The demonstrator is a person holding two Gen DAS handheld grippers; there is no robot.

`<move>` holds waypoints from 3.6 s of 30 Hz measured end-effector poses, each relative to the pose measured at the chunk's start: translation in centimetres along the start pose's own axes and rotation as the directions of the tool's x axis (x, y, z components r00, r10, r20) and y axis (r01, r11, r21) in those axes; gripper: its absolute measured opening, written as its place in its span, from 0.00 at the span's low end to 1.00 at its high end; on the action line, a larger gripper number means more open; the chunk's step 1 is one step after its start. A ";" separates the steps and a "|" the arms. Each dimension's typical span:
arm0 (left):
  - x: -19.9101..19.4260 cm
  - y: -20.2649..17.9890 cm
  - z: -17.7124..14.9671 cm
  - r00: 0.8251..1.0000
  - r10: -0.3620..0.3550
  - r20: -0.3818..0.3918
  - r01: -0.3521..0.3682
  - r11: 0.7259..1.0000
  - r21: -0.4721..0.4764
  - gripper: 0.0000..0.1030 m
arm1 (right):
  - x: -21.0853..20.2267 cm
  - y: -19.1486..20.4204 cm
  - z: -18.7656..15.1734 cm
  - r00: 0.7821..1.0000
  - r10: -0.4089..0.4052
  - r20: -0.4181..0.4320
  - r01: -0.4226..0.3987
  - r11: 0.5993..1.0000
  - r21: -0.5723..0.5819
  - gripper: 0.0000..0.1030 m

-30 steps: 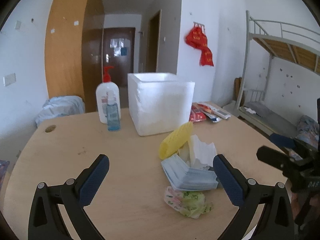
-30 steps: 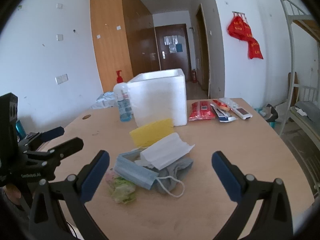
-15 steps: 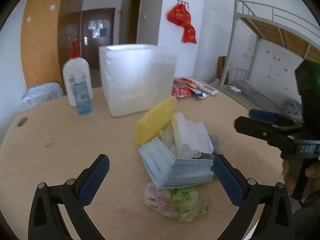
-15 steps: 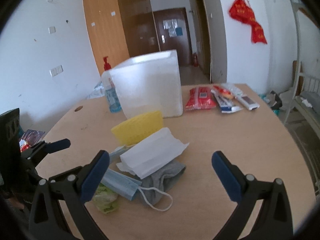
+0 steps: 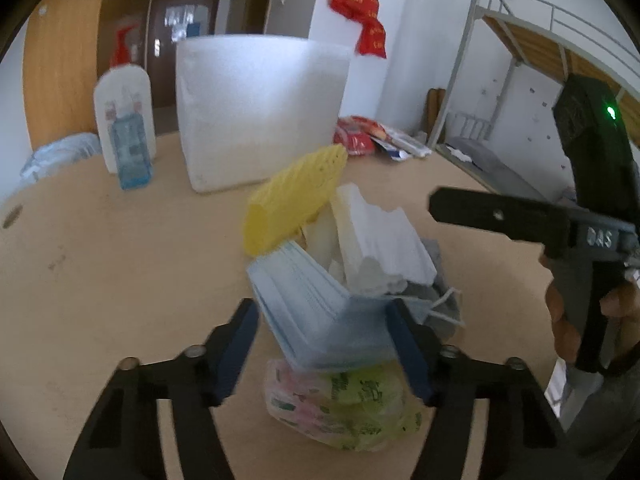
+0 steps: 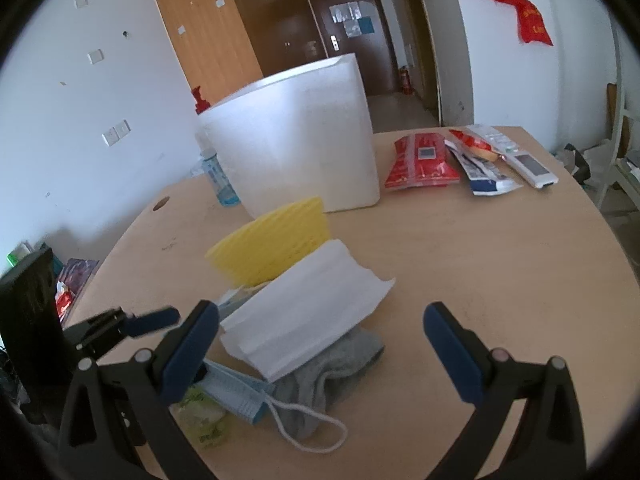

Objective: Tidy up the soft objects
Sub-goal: 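Grasp the blue face masks with the left gripper while the right gripper grasps the white tissue, then lift the masks with the left gripper while the right gripper lifts the white tissue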

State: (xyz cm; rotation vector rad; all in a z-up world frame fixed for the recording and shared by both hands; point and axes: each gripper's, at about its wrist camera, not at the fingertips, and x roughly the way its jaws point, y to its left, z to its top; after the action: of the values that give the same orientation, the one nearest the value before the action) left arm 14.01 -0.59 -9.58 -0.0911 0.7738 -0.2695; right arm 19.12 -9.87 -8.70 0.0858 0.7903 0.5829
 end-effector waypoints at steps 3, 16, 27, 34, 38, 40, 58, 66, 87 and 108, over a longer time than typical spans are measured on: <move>0.2 -0.2 -0.1 1.000 -0.006 -0.007 0.006 1.000 0.005 0.57 | 0.8 -0.1 0.3 1.000 0.004 -0.028 -0.004 1.000 0.002 1.00; 0.4 0.0 -0.1 0.999 -0.046 -0.028 0.046 0.999 0.005 0.29 | 3.2 -1.3 1.3 0.993 0.044 -0.106 -0.033 0.994 0.102 0.99; 0.3 -0.4 -0.2 0.998 -0.062 -0.023 0.063 0.998 0.020 0.19 | 4.6 -1.2 1.0 0.979 0.086 -0.187 -0.062 0.989 0.133 0.46; -0.1 -0.7 -0.3 0.998 -0.064 -0.004 0.064 0.998 0.030 0.18 | 4.1 -1.2 0.9 0.982 0.077 -0.170 -0.054 0.989 0.134 0.21; -0.3 -0.7 -0.4 0.998 -0.059 0.007 0.059 0.998 0.032 0.17 | 3.5 -0.7 1.6 0.984 0.093 -0.149 -0.071 0.987 0.146 0.22; -0.4 -0.8 -0.5 0.998 -0.058 0.007 0.058 0.998 0.034 0.16 | 3.6 -0.2 2.1 0.985 0.077 -0.154 -0.057 0.990 0.128 0.35; -5.0 0.5 -1.8 0.995 -0.007 0.095 0.001 0.998 0.063 0.14 | 7.9 2.6 1.7 0.960 -0.147 -0.237 0.140 0.989 -0.043 0.60; -6.1 1.7 -1.9 0.993 0.016 0.117 -0.021 0.999 0.037 0.14 | 7.7 2.6 1.3 0.961 -0.151 -0.230 0.146 0.988 -0.042 0.24; -10.7 1.2 -1.0 0.966 0.062 0.249 -0.068 0.998 0.015 0.14 | -2.4 4.0 2.1 0.998 -0.031 0.053 0.030 0.999 0.012 0.07; -17.6 -1.3 -0.7 0.899 0.145 0.412 -0.173 0.984 0.030 0.14 | -12.9 7.2 0.3 0.952 0.021 0.305 -0.001 0.998 -0.063 0.07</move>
State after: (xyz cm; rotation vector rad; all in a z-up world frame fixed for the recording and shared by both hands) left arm 1.26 2.94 2.08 -0.0194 0.3503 -0.1124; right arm 8.88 -10.55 1.85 0.1206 0.4699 0.5871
